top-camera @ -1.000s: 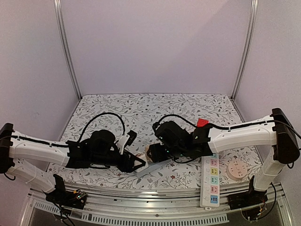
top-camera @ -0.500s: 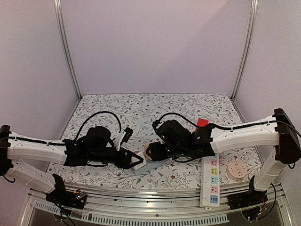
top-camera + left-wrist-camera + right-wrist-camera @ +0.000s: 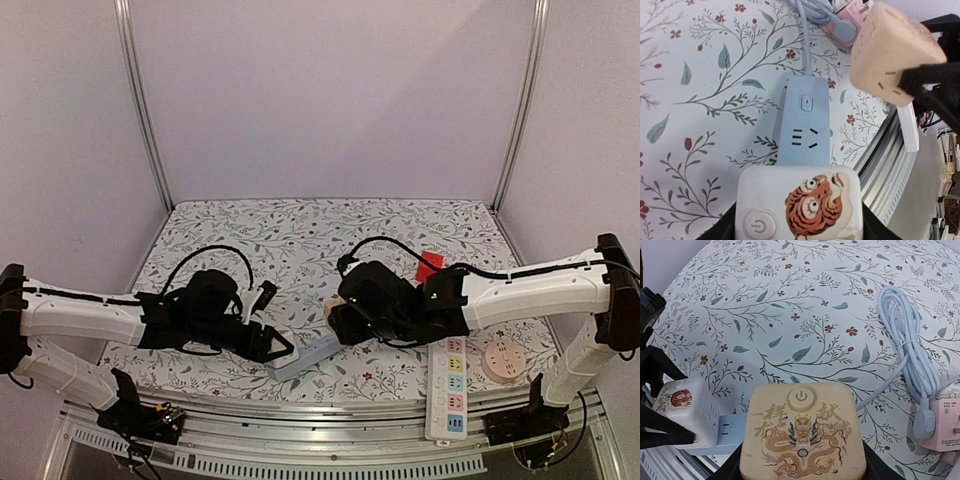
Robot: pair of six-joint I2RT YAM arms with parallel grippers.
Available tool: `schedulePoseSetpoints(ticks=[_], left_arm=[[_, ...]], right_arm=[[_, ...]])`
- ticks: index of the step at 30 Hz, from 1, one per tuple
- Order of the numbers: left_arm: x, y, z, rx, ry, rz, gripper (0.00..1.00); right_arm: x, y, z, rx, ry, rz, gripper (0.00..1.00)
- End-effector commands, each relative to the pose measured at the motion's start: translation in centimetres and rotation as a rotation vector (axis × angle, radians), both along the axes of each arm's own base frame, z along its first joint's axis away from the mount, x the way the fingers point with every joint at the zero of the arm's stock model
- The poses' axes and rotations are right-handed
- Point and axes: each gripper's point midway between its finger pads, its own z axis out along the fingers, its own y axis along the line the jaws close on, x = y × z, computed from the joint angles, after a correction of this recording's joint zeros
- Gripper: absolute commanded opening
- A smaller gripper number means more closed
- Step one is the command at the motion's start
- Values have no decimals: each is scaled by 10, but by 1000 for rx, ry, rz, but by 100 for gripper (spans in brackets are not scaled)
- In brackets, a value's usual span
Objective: Pull the plug off the socket
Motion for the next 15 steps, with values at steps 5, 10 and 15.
schedulePoseSetpoints(ticks=[5, 10, 15], left_arm=[[-9, 26, -32, 160, 16, 4, 0], [-12, 24, -27, 164, -24, -5, 0], [-6, 28, -21, 152, -44, 46, 0]], right_arm=[[17, -34, 0, -125, -33, -112, 0], [22, -37, -2, -110, -14, -140, 0], [27, -45, 14, -98, -51, -157, 0]])
